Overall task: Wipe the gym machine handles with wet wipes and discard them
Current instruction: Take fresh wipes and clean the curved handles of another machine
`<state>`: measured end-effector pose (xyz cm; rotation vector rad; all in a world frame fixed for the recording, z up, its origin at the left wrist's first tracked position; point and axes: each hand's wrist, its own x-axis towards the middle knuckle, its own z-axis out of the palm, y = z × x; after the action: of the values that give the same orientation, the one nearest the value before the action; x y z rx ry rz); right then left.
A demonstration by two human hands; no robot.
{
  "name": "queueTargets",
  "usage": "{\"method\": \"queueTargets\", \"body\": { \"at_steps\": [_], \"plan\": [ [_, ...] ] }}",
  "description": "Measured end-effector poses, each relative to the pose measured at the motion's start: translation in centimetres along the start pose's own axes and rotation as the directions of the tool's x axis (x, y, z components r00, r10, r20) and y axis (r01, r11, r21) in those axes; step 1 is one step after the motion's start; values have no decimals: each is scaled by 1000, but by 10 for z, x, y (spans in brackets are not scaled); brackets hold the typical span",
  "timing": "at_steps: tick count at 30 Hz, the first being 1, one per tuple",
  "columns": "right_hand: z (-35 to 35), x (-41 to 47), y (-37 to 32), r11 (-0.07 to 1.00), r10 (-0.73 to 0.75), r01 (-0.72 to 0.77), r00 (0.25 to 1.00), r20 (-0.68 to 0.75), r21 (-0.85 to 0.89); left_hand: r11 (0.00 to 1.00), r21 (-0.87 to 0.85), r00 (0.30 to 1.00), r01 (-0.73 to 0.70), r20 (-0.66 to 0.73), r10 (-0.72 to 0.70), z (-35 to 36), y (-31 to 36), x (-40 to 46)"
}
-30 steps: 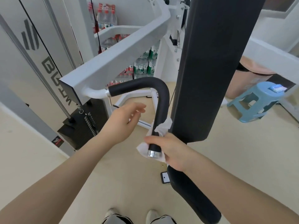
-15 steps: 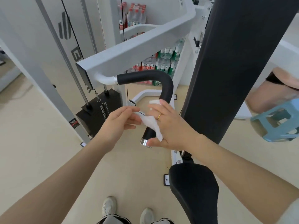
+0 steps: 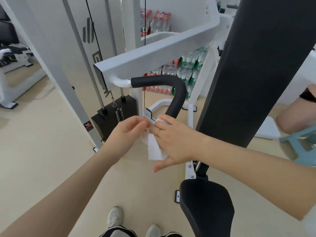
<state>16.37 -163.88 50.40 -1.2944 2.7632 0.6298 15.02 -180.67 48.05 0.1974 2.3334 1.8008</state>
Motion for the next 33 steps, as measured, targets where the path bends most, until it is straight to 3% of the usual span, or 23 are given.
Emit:
{"method": "queueTargets", "body": {
  "at_steps": [5,10,12,14,16,19,21,23,25,27,28,30,33],
  "plan": [
    [0,0,15,993,109,-107,994,30,-54,980,181,996,-84,49,77,9,-2,3],
    [0,-7,52,932,355,-354,935,-2,73,974,209,995,-87,74,74,9,-5,7],
    [0,-8,46,925,333,-336,942,44,181,981,179,993,-75,105,56,7,-5,6],
    [2,-6,27,946,192,-202,979,64,253,986,153,991,-65,123,46,4,-5,7],
    [10,-1,22,949,150,-144,989,0,282,988,142,990,-51,135,32,2,-4,8],
    [23,5,45,878,389,-291,896,-213,379,994,105,991,-18,135,4,1,-5,10],
    [32,10,56,717,599,-397,771,-215,573,997,81,993,0,116,-10,3,-7,10],
    [33,19,53,453,736,-378,670,-98,808,997,81,992,-3,123,-7,6,-8,9],
    [28,29,42,75,811,-208,582,62,975,996,84,990,-2,143,-10,9,-9,7],
    [25,36,35,-318,819,-2,504,276,948,995,99,991,-6,134,-7,9,-10,4],
    [22,38,34,-463,798,80,470,376,883,992,124,993,-13,118,-2,7,-11,2],
    [18,39,29,-643,726,163,440,528,748,982,186,997,-22,73,8,3,-14,-1],
    [15,43,0,-735,638,90,426,641,672,974,223,999,-38,19,34,-6,-16,-9]
  ]
}}
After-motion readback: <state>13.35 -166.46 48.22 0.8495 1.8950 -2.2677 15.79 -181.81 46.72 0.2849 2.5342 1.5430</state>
